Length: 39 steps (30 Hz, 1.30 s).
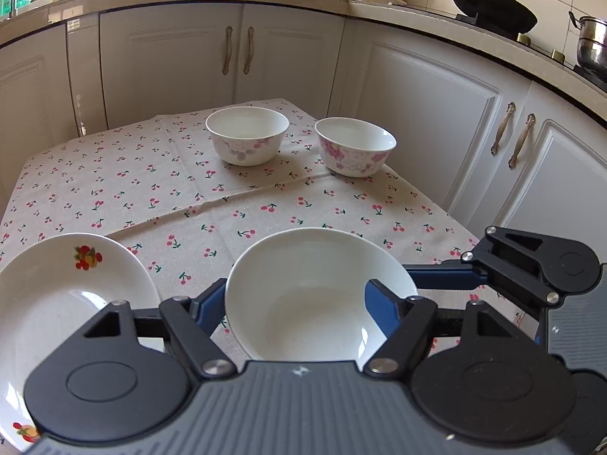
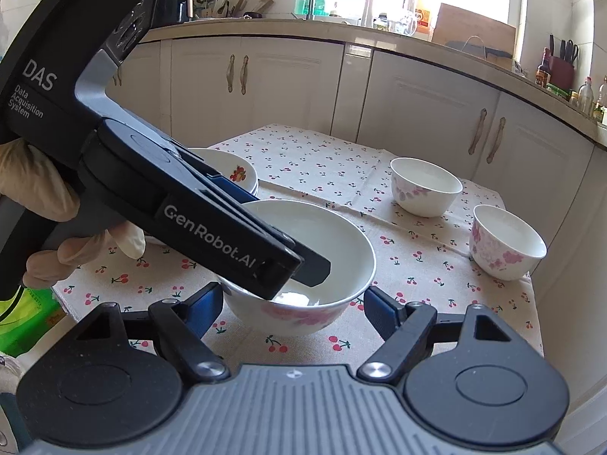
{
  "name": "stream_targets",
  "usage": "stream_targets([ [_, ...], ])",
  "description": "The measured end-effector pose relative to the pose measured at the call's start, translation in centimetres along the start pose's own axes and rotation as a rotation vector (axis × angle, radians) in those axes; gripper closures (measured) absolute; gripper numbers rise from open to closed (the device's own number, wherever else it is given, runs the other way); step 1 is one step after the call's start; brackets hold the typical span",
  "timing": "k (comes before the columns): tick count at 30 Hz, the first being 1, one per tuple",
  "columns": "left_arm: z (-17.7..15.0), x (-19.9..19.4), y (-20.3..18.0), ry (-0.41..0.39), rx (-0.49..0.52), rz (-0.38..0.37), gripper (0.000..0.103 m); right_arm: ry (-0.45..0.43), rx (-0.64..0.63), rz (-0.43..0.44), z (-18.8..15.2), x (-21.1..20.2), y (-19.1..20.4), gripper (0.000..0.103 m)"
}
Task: Organize plates and bowls
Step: 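Carry the bowl with the left gripper toward the plate stack, then lower the bowl onto the cloth beside the plates and open the left gripper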
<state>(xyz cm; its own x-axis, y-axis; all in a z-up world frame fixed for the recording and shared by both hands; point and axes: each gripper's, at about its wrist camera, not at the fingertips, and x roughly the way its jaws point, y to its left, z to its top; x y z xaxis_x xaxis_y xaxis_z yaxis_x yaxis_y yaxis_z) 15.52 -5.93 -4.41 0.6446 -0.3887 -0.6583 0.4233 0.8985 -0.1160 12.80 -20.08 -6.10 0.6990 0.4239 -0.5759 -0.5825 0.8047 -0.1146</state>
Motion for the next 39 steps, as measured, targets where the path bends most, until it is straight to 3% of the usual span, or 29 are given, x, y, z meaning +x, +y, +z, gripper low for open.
stream_targets([
  [28,-0.3,2.3,-2.3,0.019,0.024,-0.076,0.027,0.046,0.049,-0.038,-2.1,-1.2,-2.1,0.018],
  [33,-0.5,2.3,-2.3,0.01,0.034,-0.1,0.017,0.042,0.05,-0.032,-2.3,-1.2,-2.1,0.017],
  [36,-0.5,2.0,-2.6,-0.007,0.067,-0.093,0.008,0.046,0.053,-0.024,-2.4,-1.1,-2.1,0.009],
  [39,-0.4,1.7,-2.8,-0.012,0.095,-0.088,0.007,0.029,0.061,-0.016,-2.4,-1.5,-2.1,0.001],
])
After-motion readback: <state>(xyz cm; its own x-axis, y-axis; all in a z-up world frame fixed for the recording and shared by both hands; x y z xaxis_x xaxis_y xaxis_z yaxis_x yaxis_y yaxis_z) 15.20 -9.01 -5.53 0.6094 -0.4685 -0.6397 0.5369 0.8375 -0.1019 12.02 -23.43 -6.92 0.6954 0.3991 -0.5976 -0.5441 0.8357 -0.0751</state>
